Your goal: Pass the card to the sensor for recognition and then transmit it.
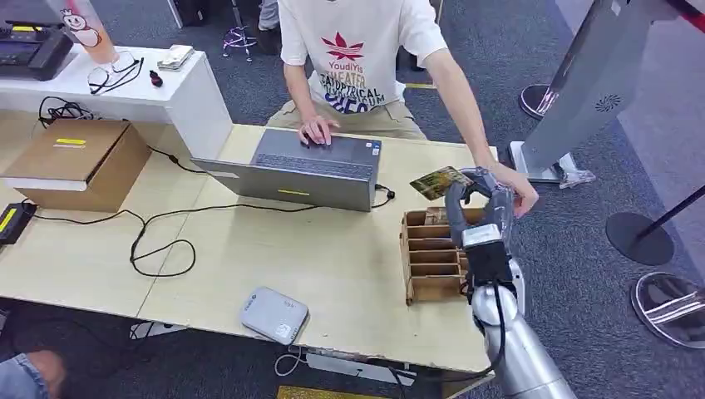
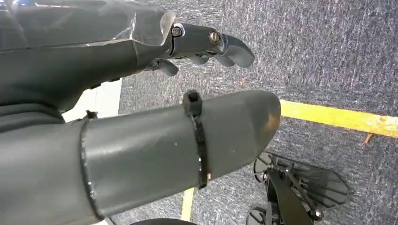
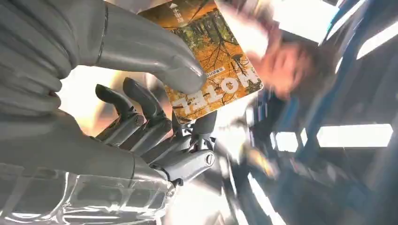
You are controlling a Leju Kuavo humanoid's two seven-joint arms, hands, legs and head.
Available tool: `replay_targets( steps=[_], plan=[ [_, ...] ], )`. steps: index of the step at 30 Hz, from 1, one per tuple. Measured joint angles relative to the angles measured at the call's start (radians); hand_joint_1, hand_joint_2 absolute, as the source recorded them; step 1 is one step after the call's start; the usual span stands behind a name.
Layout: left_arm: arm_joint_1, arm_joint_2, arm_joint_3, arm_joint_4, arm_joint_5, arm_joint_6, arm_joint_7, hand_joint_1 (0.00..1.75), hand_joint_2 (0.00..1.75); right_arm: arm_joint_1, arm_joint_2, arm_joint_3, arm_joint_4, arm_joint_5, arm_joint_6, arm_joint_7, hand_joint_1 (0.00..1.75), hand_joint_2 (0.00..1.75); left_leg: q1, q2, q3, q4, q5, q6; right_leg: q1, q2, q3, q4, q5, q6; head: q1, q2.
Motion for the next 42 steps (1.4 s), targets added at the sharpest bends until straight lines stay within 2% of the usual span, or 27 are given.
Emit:
replay_targets(
  steps=[3,7,13,16,19,24,27,31,35,39,42],
  plan=[
    [0.001,0.000,0.000,0.000,0.000,-0.010,-0.004,0.00,0.00,0.022,-0.032,0.027,-0.059,-0.214,0.211,0.033,1.75,1.75,0.000,0.000,0.000,0.000,0.000,0.000,0.000,-0.001,0.000,0.000,0.000,0.000,0.000,0.000],
    [0.000,0.000,0.000,0.000,-0.001,-0.012,-0.003,0.00,0.00,0.070,-0.076,0.071,-0.121,-0.339,0.388,0.066,1.75,1.75,0.000,0.000,0.000,0.000,0.000,0.000,0.000,0.000,0.000,0.000,0.000,0.000,0.000,0.000],
    [-0.003,0.000,0.000,0.000,0.000,-0.010,0.005,0.00,0.00,0.113,-0.118,0.119,-0.163,-0.374,0.473,0.082,1.75,1.75,0.000,0.000,-0.001,0.000,0.000,0.000,0.000,0.000,0.000,0.000,0.000,0.000,0.000,0.000],
    [-0.003,0.000,0.000,0.000,0.012,-0.001,0.013,0.00,0.00,0.122,-0.135,0.171,-0.160,-0.392,0.604,0.111,1.75,1.75,0.000,0.000,-0.001,0.000,0.000,0.000,0.000,0.000,0.000,0.000,0.000,0.000,0.000,0.000],
    [-0.003,0.000,0.000,0.000,0.019,0.006,0.018,0.00,0.00,0.120,-0.138,0.246,-0.134,-0.386,0.692,0.138,1.75,1.75,0.000,0.000,-0.001,0.000,0.000,0.000,0.000,0.000,0.000,0.000,0.000,0.000,0.000,0.000],
    [-0.004,0.000,0.000,0.000,0.023,0.008,0.023,0.00,0.00,0.081,-0.138,0.369,-0.041,-0.393,0.764,0.166,1.75,1.75,0.000,0.000,-0.001,0.000,0.000,0.000,0.000,0.000,0.000,0.000,0.000,0.000,0.000,0.000],
    [-0.005,0.000,0.000,0.000,0.024,0.008,0.023,0.00,0.00,0.054,-0.137,0.442,0.014,-0.390,0.776,0.167,1.75,1.75,0.000,0.000,-0.001,0.000,0.000,0.000,0.000,-0.001,0.000,0.000,0.000,0.000,0.000,0.000],
    [-0.005,0.000,0.000,0.000,0.018,0.008,0.022,0.00,0.00,0.034,-0.130,0.536,0.068,-0.365,0.753,0.170,1.75,1.75,0.000,0.000,-0.001,0.000,0.000,0.000,0.000,0.000,0.000,0.000,0.000,0.000,0.000,0.000],
    [-0.006,-0.001,0.000,0.000,0.014,0.008,0.022,0.00,0.00,0.024,-0.100,0.616,0.126,-0.348,0.725,0.172,1.75,1.75,0.000,0.000,-0.001,0.000,0.000,0.000,0.000,0.000,0.000,0.000,0.000,0.000,0.000,0.000],
    [-0.006,-0.002,0.000,0.000,0.010,0.008,0.022,0.00,0.00,0.009,-0.068,0.658,0.175,-0.336,0.695,0.170,1.75,1.75,0.001,0.000,-0.001,0.000,0.000,0.000,0.001,0.000,0.000,0.000,0.000,0.000,0.000,0.000],
    [-0.011,-0.003,0.000,0.000,0.002,0.008,0.028,0.00,0.00,-0.013,-0.024,0.687,0.230,-0.325,0.654,0.168,1.75,1.75,0.001,0.000,-0.001,0.000,0.001,-0.001,0.001,0.000,0.000,0.000,0.000,0.000,0.000,0.000]
  ],
)
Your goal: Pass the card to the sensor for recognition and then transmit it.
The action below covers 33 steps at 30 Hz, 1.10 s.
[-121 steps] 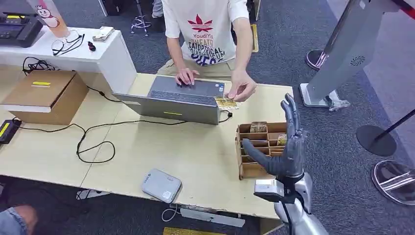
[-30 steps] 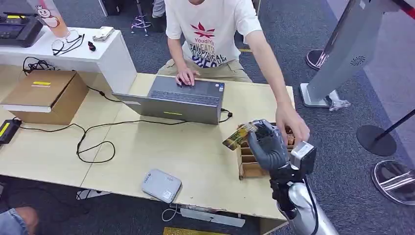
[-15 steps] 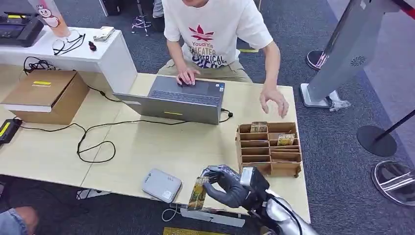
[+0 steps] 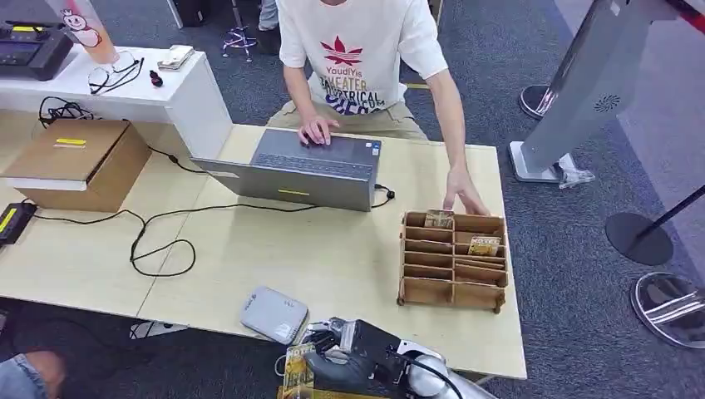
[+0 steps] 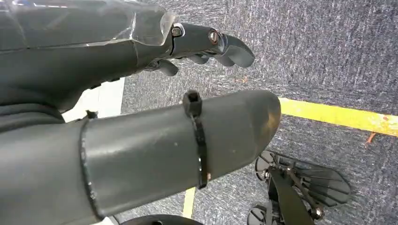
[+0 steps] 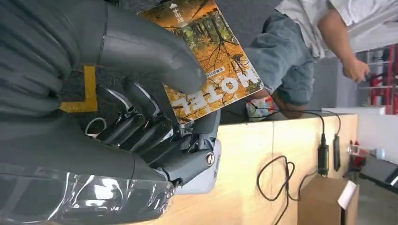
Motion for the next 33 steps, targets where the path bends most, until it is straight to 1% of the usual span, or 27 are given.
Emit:
replay_targets(
  steps=[5,6,11,13,14,20,23,27,33],
  plan=[
    [-0.008,-0.003,0.000,0.000,-0.016,-0.005,0.017,0.00,0.00,-0.042,0.086,0.020,0.093,0.009,-0.054,0.000,1.75,1.75,0.000,0.000,0.000,0.000,0.001,-0.001,0.000,0.000,0.000,0.000,0.001,-0.001,0.000,0.000],
    [-0.010,-0.004,0.000,0.000,-0.017,-0.005,0.020,0.00,0.00,-0.048,0.097,0.022,0.105,0.010,-0.059,0.000,1.75,1.75,0.000,0.000,0.000,0.000,0.001,-0.001,0.000,0.000,0.000,0.000,0.001,-0.001,0.000,0.000],
    [-0.010,-0.004,0.000,0.000,-0.018,-0.005,0.021,0.00,0.00,-0.050,0.098,0.022,0.107,0.010,-0.060,0.000,1.75,1.75,0.000,0.000,0.000,0.000,0.001,-0.001,0.000,0.000,0.000,0.000,0.001,-0.001,0.000,0.000],
    [-0.018,-0.005,0.000,0.000,-0.025,-0.008,0.031,0.00,0.00,-0.075,0.150,0.027,0.172,0.011,-0.080,0.000,1.75,1.75,0.000,0.000,0.000,0.000,0.001,-0.001,0.000,0.000,0.000,0.000,0.001,-0.001,0.000,0.000],
    [-0.018,-0.004,0.000,0.000,-0.026,-0.008,0.033,0.00,0.00,-0.080,0.162,0.030,0.186,0.011,-0.083,0.000,1.75,1.75,0.000,0.000,0.000,0.000,0.001,-0.001,0.000,0.000,0.000,0.000,0.001,-0.001,0.000,0.000],
    [-0.022,-0.006,-0.001,0.000,-0.034,-0.007,0.053,0.00,0.00,-0.103,0.204,0.030,0.251,0.004,-0.121,0.011,1.75,1.75,0.000,0.000,0.000,0.000,0.001,-0.001,0.000,0.000,0.000,0.000,0.001,-0.001,0.000,0.000],
    [-0.023,-0.007,-0.001,0.000,-0.035,-0.003,0.058,0.00,0.00,-0.121,0.222,0.030,0.288,0.003,-0.129,0.016,1.75,1.75,0.000,0.000,0.000,0.000,0.001,-0.001,0.000,0.000,0.000,0.000,0.001,-0.001,0.000,0.000],
    [-0.023,-0.009,-0.002,0.000,-0.038,-0.001,0.061,0.00,0.00,-0.132,0.237,0.029,0.318,0.003,-0.135,0.019,1.75,1.75,0.000,0.000,0.000,0.000,0.001,-0.001,0.000,0.000,0.000,0.000,0.001,-0.002,0.000,0.000],
    [-0.028,-0.010,-0.007,0.000,-0.044,0.000,0.064,0.00,0.00,-0.145,0.258,0.022,0.375,0.010,-0.175,0.042,1.75,1.75,0.000,0.000,0.000,0.000,0.001,-0.001,0.000,0.000,0.000,0.000,0.001,-0.002,0.000,0.000]
  ],
)
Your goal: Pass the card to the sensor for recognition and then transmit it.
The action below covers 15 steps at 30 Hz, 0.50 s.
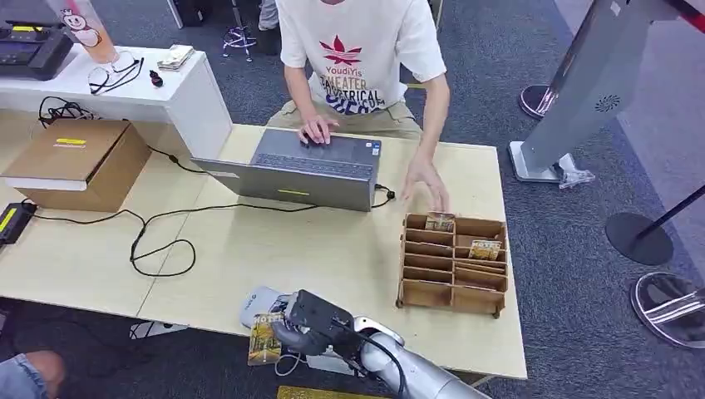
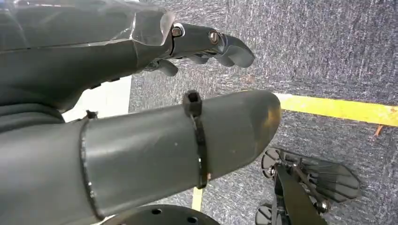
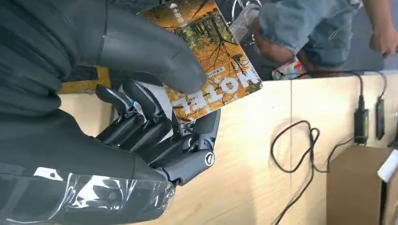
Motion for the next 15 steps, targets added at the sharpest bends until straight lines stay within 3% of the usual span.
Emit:
replay_targets(
  steps=[15],
  plan=[
    [-0.009,-0.010,-0.024,0.000,-0.016,0.008,0.000,0.00,0.00,-0.035,0.016,-0.043,0.137,0.000,-0.084,0.049,1.75,1.75,0.000,0.000,0.000,0.000,0.000,0.000,0.000,0.000,0.000,0.000,0.000,0.000,0.000,0.000]
  ],
)
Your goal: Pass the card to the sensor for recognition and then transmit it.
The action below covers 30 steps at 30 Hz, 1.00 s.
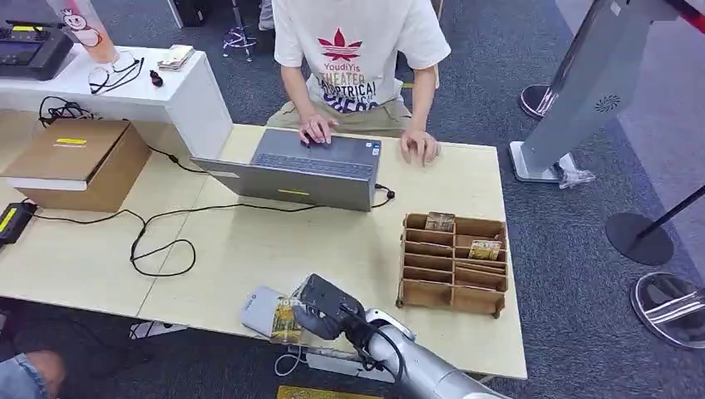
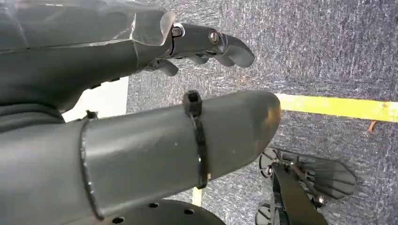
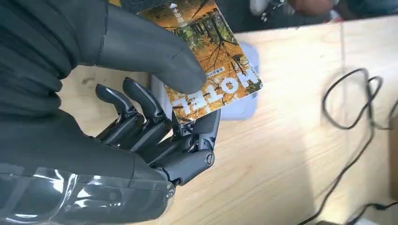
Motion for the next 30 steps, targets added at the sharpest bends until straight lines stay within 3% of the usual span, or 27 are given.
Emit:
replay_targets(
  steps=[30],
  plan=[
    [-0.016,-0.016,-0.024,0.000,-0.009,0.008,0.021,0.00,0.00,-0.011,0.005,-0.090,0.121,0.064,-0.058,0.126,1.75,1.75,0.000,0.000,0.001,0.000,0.000,0.000,0.000,0.000,0.000,0.000,0.000,0.000,0.000,0.000]
  ],
)
